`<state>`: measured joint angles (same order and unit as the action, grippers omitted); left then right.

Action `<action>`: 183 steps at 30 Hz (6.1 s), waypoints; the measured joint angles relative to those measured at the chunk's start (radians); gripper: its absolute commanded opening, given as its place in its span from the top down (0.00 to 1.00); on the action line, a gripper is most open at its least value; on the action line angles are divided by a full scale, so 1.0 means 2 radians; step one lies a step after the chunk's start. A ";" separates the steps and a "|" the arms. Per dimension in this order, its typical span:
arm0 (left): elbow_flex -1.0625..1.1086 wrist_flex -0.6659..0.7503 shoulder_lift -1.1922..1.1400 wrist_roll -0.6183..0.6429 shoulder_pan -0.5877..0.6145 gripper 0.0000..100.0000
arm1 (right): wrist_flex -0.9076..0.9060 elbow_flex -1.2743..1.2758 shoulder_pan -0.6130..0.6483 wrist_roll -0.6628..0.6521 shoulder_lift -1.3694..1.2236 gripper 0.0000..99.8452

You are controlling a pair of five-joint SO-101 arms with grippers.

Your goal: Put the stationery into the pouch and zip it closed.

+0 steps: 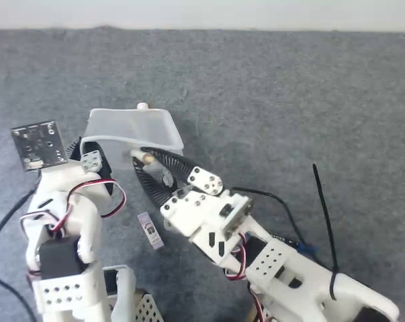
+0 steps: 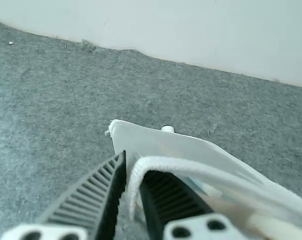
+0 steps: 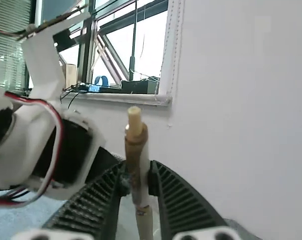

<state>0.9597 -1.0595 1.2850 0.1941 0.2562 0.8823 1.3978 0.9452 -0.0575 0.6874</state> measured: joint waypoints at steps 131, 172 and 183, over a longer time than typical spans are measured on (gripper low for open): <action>-0.071 -0.007 0.001 0.071 0.235 0.99 | -0.415 -0.405 -0.062 0.066 -0.414 0.85; -0.071 -0.002 0.001 0.089 0.302 0.99 | -0.720 -0.954 -0.090 0.103 -0.798 0.85; -0.071 -0.002 0.001 0.089 0.302 0.99 | -0.822 -1.092 -0.090 0.103 -0.873 0.85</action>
<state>0.8170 -1.0625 1.2866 0.3721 0.8608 -0.7626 -0.7871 0.7656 0.1481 -1.0587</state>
